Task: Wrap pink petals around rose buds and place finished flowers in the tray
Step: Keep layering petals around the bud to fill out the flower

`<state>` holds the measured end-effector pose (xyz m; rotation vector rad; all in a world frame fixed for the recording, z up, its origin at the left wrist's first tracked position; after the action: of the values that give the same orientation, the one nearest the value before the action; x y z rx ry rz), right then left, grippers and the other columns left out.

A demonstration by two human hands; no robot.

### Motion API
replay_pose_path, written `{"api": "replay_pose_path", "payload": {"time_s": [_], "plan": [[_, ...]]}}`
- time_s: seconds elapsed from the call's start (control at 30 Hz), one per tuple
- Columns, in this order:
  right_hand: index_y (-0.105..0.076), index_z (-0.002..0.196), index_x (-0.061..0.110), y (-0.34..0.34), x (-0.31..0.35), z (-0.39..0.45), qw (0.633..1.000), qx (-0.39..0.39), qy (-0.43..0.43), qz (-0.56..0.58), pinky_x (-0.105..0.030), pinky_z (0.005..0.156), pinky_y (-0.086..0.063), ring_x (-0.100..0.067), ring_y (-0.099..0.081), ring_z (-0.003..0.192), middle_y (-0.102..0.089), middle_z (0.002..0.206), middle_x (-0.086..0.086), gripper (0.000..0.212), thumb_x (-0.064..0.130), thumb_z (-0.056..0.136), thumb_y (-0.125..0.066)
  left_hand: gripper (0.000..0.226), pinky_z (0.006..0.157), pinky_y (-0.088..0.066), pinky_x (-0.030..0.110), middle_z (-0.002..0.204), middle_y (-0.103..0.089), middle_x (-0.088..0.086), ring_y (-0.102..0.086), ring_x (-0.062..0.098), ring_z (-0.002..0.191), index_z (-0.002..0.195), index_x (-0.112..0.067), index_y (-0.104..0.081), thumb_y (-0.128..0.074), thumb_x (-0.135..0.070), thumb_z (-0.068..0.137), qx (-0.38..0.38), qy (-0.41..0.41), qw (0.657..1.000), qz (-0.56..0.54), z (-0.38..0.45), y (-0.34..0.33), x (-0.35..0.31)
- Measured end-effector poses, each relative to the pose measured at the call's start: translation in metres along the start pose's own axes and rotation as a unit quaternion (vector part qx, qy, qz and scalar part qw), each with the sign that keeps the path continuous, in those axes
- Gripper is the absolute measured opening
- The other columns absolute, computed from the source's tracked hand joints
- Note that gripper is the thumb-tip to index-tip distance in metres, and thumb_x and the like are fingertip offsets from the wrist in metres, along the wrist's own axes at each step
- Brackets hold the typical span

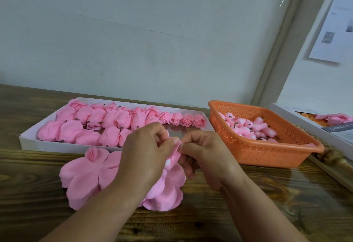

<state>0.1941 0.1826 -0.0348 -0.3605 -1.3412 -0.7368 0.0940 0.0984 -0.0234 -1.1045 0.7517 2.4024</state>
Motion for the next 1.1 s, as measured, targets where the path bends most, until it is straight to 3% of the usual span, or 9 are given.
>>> {"api": "replay_pose_path", "payload": {"time_s": [0.13,0.3,0.37,0.4,0.5,0.63,0.83,0.97,1.1], "plan": [[-0.059,0.061,0.003,0.005,-0.003,0.000,1.000,-0.026,-0.009,-0.014,-0.020,0.035,-0.036,-0.017,-0.043,0.032,-0.052,0.048,-0.016,0.028,-0.007,0.087,-0.053,0.030,0.054,-0.044,0.017,0.048,-0.060,-0.006,-0.055,0.005,0.048,0.056,-0.026,-0.064,-0.069,-0.019,0.084,0.069,-0.004,0.998,0.000,-0.001,-0.009,0.000],[-0.055,0.063,-0.001,0.012,-0.005,0.002,0.999,-0.041,-0.016,-0.010,-0.018,0.034,-0.035,-0.015,-0.043,0.030,-0.051,0.040,-0.006,0.025,-0.007,0.087,-0.053,0.039,0.078,-0.056,0.036,0.063,-0.071,0.003,-0.065,0.005,0.063,0.058,-0.047,-0.071,-0.069,-0.018,0.085,0.146,0.091,0.981,-0.094,-0.004,-0.021,0.012],[-0.056,0.063,0.000,0.011,-0.006,0.002,0.999,-0.038,-0.014,-0.005,-0.019,0.034,-0.035,-0.015,-0.044,0.030,-0.052,0.041,-0.008,0.025,-0.006,0.087,-0.053,0.022,0.083,-0.056,0.039,0.074,-0.073,0.011,-0.067,0.012,0.074,0.063,-0.046,-0.073,-0.071,-0.032,0.078,0.171,0.108,0.968,-0.145,-0.007,-0.025,0.010],[-0.057,0.063,0.000,0.011,-0.006,0.002,0.999,-0.036,-0.014,-0.002,-0.019,0.034,-0.036,-0.015,-0.045,0.031,-0.053,0.042,-0.008,0.025,-0.006,0.087,-0.053,0.008,0.083,-0.057,0.039,0.078,-0.073,0.017,-0.067,0.017,0.077,0.066,-0.041,-0.076,-0.070,-0.039,0.071,0.184,0.119,0.960,-0.175,-0.008,-0.027,0.008],[-0.061,0.067,0.003,0.010,-0.006,0.002,1.000,-0.019,-0.021,0.011,-0.020,0.035,-0.039,-0.015,-0.048,0.034,-0.056,0.048,-0.010,0.023,-0.004,0.088,-0.056,0.016,0.067,-0.058,0.022,0.082,-0.071,0.025,-0.067,0.017,0.073,0.070,-0.026,-0.079,-0.070,-0.034,0.060,0.199,0.182,0.929,-0.253,-0.011,-0.031,0.015],[-0.061,0.064,0.004,0.009,-0.007,0.002,0.997,0.014,-0.034,0.069,-0.018,0.035,-0.036,-0.014,-0.045,0.034,-0.055,0.050,-0.009,0.024,-0.002,0.087,-0.057,0.024,0.061,-0.058,0.025,0.077,-0.066,0.021,-0.063,0.026,0.072,0.078,-0.004,-0.078,-0.071,-0.019,0.062,0.244,0.283,0.869,-0.323,-0.019,-0.039,0.024],[-0.062,0.062,0.008,0.007,-0.006,0.002,0.992,0.022,-0.026,0.119,-0.015,0.034,-0.031,-0.012,-0.038,0.031,-0.052,0.046,-0.006,0.023,0.000,0.084,-0.059,0.027,0.063,-0.060,0.032,0.088,-0.067,0.027,-0.063,0.033,0.080,0.085,0.003,-0.072,-0.068,-0.016,0.067,0.273,0.333,0.828,-0.358,-0.023,-0.044,0.026],[-0.062,0.073,0.008,0.008,0.000,0.002,0.997,-0.003,0.018,0.078,-0.015,0.035,-0.031,-0.011,-0.039,0.032,-0.052,0.045,-0.003,0.017,-0.003,0.087,-0.059,0.031,0.052,-0.056,0.027,0.074,-0.066,0.020,-0.063,0.025,0.062,0.087,0.003,-0.070,-0.068,-0.014,0.062,0.255,0.360,0.815,-0.377,-0.023,-0.042,0.026],[-0.067,0.090,0.020,0.028,0.022,0.000,0.993,-0.039,0.112,-0.026,-0.026,0.058,-0.050,-0.013,-0.060,0.066,-0.065,0.076,0.003,0.026,0.002,0.072,-0.063,0.039,0.049,-0.054,0.023,0.069,-0.063,0.012,-0.060,0.017,0.052,0.095,0.000,-0.068,-0.070,-0.012,0.058,0.219,0.406,0.780,-0.422,-0.020,-0.037,0.029]]}}
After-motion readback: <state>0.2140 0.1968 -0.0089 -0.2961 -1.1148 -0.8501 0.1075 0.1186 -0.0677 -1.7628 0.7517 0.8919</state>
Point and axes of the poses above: each hand's wrist, its own z-axis towards the middle knuckle, its own y-axis out of the back of the hand, x = y × z, the point moved 8 cm from there along z, towards the middle knuckle
